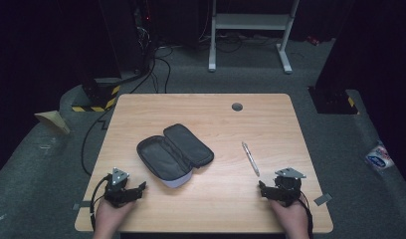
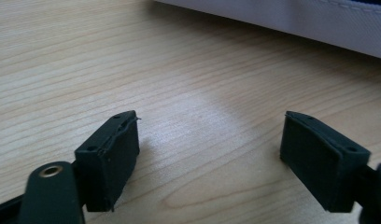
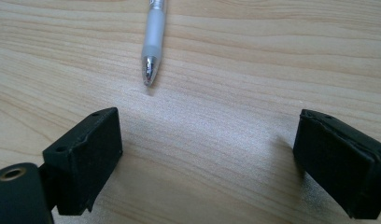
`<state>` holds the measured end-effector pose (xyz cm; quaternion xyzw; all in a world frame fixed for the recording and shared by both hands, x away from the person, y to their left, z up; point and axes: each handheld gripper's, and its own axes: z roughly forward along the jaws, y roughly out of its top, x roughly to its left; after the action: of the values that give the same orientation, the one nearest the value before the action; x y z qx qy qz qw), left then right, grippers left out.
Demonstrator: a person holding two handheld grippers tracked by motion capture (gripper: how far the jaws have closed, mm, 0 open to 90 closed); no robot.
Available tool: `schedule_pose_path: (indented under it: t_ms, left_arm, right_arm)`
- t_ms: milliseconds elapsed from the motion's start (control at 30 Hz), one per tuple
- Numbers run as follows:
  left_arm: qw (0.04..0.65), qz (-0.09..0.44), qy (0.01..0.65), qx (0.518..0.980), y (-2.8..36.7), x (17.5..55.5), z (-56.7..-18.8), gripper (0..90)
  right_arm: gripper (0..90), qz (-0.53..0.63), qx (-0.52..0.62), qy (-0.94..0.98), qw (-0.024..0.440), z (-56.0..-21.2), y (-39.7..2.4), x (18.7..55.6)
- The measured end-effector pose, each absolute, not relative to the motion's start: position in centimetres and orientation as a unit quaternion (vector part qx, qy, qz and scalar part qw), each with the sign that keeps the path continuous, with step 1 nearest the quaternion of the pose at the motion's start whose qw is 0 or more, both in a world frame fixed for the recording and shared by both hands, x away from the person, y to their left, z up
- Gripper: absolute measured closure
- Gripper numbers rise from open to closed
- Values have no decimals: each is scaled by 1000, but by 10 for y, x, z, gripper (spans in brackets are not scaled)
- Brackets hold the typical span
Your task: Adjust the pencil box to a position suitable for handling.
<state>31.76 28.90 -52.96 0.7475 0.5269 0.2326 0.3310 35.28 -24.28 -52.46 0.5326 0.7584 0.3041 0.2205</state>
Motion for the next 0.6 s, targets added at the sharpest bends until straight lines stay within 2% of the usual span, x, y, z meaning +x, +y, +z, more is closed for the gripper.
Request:
schedule_pose_path:
  t_ms: [300, 500, 600]
  left_arm:
    - [321, 240, 547, 735, 290, 326, -529, 194]
    - [323, 250, 555, 724, 293, 319, -529, 231]
    - [335, 250, 552, 722, 295, 317, -526, 280]
  right_arm:
    - [89, 305, 530, 760, 220, -524, -243, 353]
    - [103, 308, 523, 763, 220, -524, -243, 352]
    - [103, 308, 523, 764, 219, -524, -242, 352]
